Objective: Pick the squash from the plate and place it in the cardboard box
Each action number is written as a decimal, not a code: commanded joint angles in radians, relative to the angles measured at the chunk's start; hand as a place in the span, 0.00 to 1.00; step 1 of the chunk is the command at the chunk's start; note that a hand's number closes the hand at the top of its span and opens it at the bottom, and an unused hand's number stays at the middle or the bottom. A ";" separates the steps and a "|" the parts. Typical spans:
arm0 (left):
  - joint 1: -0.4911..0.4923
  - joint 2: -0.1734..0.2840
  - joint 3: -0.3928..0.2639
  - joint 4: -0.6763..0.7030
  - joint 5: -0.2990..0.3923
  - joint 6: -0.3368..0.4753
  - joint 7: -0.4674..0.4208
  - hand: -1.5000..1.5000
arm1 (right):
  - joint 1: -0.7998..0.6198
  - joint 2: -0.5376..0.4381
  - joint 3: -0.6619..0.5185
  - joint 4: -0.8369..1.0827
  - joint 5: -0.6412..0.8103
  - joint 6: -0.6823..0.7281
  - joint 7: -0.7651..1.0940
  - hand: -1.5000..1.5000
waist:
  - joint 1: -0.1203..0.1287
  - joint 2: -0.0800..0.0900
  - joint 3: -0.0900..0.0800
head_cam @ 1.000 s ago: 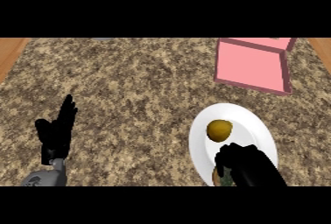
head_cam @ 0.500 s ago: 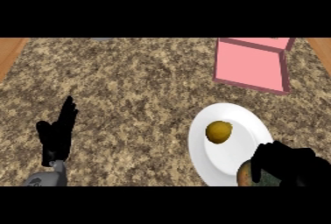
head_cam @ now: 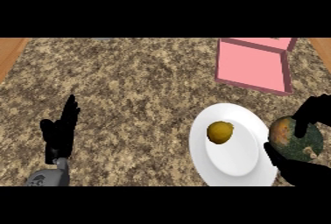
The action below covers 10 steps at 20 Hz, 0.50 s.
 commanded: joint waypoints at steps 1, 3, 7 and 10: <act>0.004 0.003 0.022 0.055 0.016 -0.024 -0.056 0.50 | -0.087 0.015 -0.168 0.015 -0.187 0.017 -0.034 1.00 | 0.000 0.001 0.000; -0.013 0.044 0.021 -0.009 0.015 -0.044 0.016 0.50 | -0.222 -0.033 -0.254 0.170 -0.269 0.062 -0.040 1.00 | 0.011 0.001 0.000; 0.054 -0.004 -0.003 -0.018 -0.008 -0.014 -0.029 0.50 | -0.358 -0.078 -0.285 0.386 -0.266 0.024 -0.088 1.00 | 0.018 0.001 0.000; -0.047 -0.007 -0.002 0.031 -0.008 -0.015 0.034 0.50 | -0.329 -0.049 -0.261 0.558 -0.229 -0.096 -0.238 1.00 | 0.013 0.004 0.001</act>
